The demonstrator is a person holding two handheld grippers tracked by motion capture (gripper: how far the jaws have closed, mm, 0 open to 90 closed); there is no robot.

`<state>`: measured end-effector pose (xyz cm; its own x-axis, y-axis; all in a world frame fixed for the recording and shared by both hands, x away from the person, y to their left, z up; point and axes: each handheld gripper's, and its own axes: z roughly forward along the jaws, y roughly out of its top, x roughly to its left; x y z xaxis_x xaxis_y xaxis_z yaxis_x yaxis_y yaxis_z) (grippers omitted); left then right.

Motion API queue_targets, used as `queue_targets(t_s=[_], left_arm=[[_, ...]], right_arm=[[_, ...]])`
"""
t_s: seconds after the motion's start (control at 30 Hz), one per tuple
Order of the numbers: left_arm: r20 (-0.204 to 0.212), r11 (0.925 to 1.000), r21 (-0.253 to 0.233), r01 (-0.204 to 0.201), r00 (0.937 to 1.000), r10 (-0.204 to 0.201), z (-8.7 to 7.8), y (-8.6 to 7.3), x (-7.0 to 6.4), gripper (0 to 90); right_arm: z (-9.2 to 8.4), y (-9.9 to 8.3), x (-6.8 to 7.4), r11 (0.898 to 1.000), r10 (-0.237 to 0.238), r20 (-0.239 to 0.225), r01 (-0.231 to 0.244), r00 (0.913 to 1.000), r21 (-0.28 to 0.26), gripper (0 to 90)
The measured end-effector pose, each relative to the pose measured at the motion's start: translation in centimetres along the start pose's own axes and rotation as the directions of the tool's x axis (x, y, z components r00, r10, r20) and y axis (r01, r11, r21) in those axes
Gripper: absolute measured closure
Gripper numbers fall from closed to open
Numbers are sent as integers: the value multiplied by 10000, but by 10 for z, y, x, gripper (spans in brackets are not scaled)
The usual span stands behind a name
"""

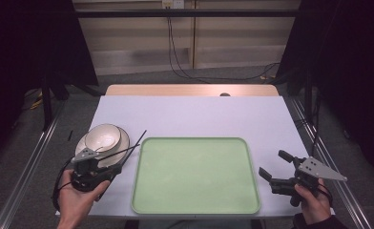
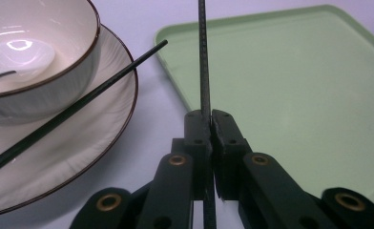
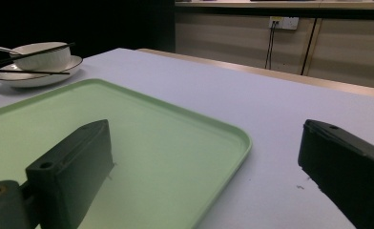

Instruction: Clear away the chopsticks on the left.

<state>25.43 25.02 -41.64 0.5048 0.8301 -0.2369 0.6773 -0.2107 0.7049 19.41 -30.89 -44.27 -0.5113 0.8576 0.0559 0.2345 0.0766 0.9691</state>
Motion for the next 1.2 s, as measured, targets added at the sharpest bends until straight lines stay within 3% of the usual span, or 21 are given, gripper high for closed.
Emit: queue_targets(t_s=[0.17, 0.37, 0.43, 0.57, 0.67, 0.73, 0.8, 0.93, 1.2], left_arm=[[-342, 9988, 59, 491, 9982, -489, 9, -2, -13, 861], [-465, 9969, 479, 621, 9971, -599, 25, -3, -26, 861], [-815, 9942, 398, 1002, 9920, -968, 30, -4, -30, 862], [-1086, 9852, 322, 1686, 9804, -1643, 39, -2, -32, 862], [-1163, 9834, 406, 1770, 9783, -1713, 45, -3, -35, 861], [-1009, 9851, 619, 1604, 9829, -1537, 49, -4, -38, 861], [-1106, 9886, 763, 1296, 9865, -1208, 53, -5, -42, 861], [-1132, 9883, 904, 1226, 9872, -1121, 60, -5, -45, 861], [-1147, 9817, 1276, 1413, 9853, -1269, 78, -7, -49, 860]], right_arm=[[0, 0, 0, 10000, -45, -45, 45, 10000, 39, 39], [0, 0, 1, 10000, -21, -80, 21, 10000, 68, 39], [0, 0, 0, 10000, -9, -71, 9, 10000, 33, 39], [1, 0, 1, 9999, -13, -113, 14, 9999, 106, 39], [0, 0, 1, 9999, 10, -137, -9, 9999, 114, 39], [0, 0, 1, 10000, -4, -123, 5, 9999, 88, 39], [1, -1, 0, 9999, -91, -181, 93, 9998, 85, 39], [1, -1, 0, 9998, -143, -157, 145, 9998, 113, 39], [2, -1, 0, 9999, -91, -148, 93, 9998, 132, 39]])
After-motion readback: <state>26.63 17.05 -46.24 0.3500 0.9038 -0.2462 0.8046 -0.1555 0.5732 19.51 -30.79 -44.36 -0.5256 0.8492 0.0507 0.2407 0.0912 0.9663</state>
